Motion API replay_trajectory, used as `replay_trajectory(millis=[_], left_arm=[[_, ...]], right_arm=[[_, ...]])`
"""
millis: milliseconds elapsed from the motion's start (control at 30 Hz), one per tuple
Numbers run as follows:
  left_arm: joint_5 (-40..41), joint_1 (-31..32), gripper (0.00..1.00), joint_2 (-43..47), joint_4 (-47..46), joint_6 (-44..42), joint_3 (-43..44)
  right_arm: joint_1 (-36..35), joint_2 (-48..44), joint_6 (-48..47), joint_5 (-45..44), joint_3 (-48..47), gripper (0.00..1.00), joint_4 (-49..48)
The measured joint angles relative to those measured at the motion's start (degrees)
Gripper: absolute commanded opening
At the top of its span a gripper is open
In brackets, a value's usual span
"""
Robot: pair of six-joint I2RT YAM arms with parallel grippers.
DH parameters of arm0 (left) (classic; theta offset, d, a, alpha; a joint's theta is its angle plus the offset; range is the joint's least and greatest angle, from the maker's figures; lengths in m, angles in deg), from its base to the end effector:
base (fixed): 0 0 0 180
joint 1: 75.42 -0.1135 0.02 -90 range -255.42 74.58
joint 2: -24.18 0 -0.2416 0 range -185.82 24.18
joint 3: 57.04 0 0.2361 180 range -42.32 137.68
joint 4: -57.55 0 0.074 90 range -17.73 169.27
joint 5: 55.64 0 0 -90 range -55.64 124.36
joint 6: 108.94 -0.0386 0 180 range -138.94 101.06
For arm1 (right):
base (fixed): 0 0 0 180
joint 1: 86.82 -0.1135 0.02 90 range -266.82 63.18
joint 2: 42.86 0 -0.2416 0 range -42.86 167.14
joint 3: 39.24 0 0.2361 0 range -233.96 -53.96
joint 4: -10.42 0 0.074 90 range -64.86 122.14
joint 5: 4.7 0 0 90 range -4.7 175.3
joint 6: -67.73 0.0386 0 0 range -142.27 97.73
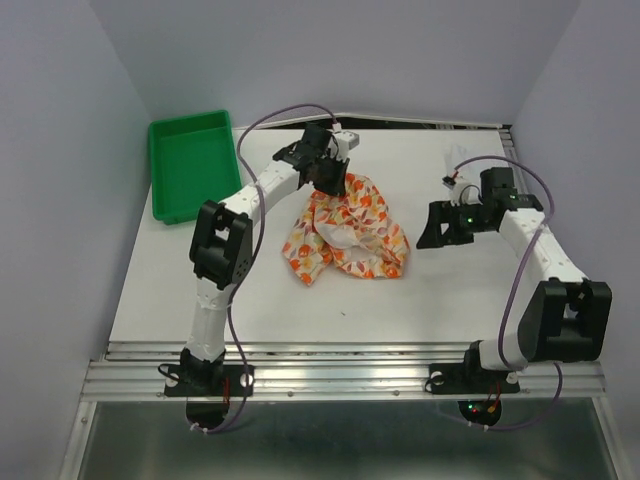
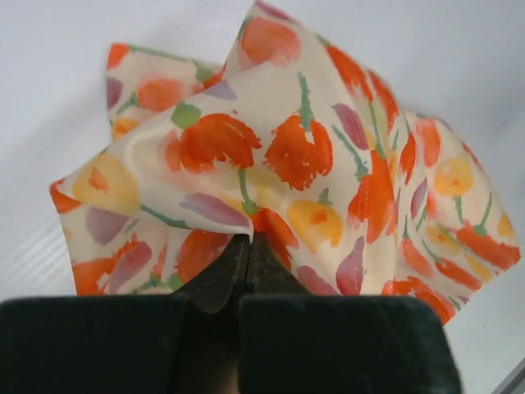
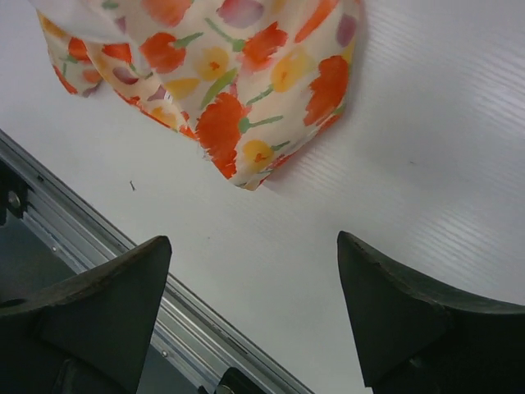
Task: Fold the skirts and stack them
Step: Move the skirt to the center of the board, then flatten the skirt out
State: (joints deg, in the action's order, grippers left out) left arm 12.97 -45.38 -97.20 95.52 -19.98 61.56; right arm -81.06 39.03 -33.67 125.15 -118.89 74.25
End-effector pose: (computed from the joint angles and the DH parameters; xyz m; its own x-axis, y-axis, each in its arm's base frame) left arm 0.3954 -0.2449 0.2365 -0.5522 0.3388 -0.7618 0.7154 0.6617 -0.2243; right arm 0.2650 -0.0019 0.2487 -0.8556 -0.0662 -0.5134 -0.3577 0.7925 0.4940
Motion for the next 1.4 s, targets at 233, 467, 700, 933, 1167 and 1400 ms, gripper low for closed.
replay_trajectory(millis=[233,467,700,933,1167,1400], left_arm=[[-3.32,-1.7,0.52,-3.96,1.05,-0.26,13.81],[-8.59,-7.37,0.51,10.4,-0.07,-0.09,-1.84],[-13.51,-9.49,0.44,37.03,-7.17,4.13,-31.85],[-17.03,-6.82,0.33,45.46,-16.61,10.78,-50.62],[-11.34,-1.7,0.29,46.62,-23.1,16.48,-58.14],[-7.8,0.76,0.32,40.15,-28.28,19.52,-56.43]], right_arm=[[-11.45,-1.18,0.09,-6.21,4.57,0.85,-6.49],[-19.39,-0.7,0.11,-12.48,4.96,0.81,-12.66],[-26.84,5.55,0.94,-15.82,-0.44,0.77,-17.66],[-30.4,11.39,1.55,-22.14,-1.14,0.59,-21.03],[-31.08,15.91,3.17,-28.52,-1.99,0.34,-22.14],[-31.08,15.96,4.07,-29.86,-4.04,0.22,-22.56]])
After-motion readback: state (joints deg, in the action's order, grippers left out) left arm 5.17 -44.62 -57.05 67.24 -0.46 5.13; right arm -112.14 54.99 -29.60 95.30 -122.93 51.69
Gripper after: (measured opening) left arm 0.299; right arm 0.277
